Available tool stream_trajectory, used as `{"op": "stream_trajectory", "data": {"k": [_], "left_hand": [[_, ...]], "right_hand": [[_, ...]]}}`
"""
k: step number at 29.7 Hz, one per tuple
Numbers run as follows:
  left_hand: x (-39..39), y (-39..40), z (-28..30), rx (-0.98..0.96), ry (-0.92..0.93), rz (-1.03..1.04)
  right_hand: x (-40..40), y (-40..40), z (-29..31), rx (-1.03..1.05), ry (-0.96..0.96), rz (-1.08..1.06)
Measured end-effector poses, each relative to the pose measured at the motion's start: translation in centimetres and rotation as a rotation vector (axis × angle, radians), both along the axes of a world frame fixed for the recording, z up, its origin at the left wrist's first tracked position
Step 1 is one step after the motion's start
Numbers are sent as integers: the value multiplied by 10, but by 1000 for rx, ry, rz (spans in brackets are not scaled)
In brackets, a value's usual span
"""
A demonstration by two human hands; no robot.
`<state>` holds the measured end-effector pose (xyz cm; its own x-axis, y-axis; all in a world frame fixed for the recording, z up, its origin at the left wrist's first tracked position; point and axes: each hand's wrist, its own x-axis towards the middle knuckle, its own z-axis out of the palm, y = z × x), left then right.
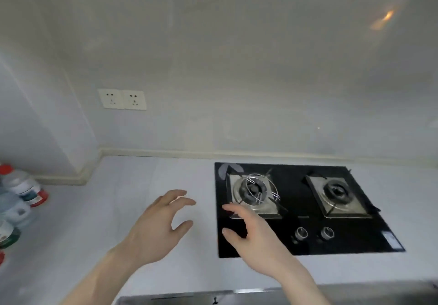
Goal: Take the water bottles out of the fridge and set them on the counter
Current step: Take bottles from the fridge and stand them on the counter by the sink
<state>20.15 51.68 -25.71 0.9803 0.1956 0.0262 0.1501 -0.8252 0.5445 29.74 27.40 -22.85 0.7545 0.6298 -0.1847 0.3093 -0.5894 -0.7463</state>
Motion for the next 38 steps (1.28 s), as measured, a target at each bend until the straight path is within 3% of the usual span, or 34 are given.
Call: {"op": "stream_trajectory", "data": {"k": [19,30,38], "left_hand": [[60,-412,76,14,-180,-829],[124,-586,92,-59,-213,-1174],[183,-682,94,-115,-226,-1343]], "right_hand": [[-128,-424,52,30,-253,-815],[-149,-549,67,-34,-290,-1164],[-124,-623,84,-117,-288,-1334]]}}
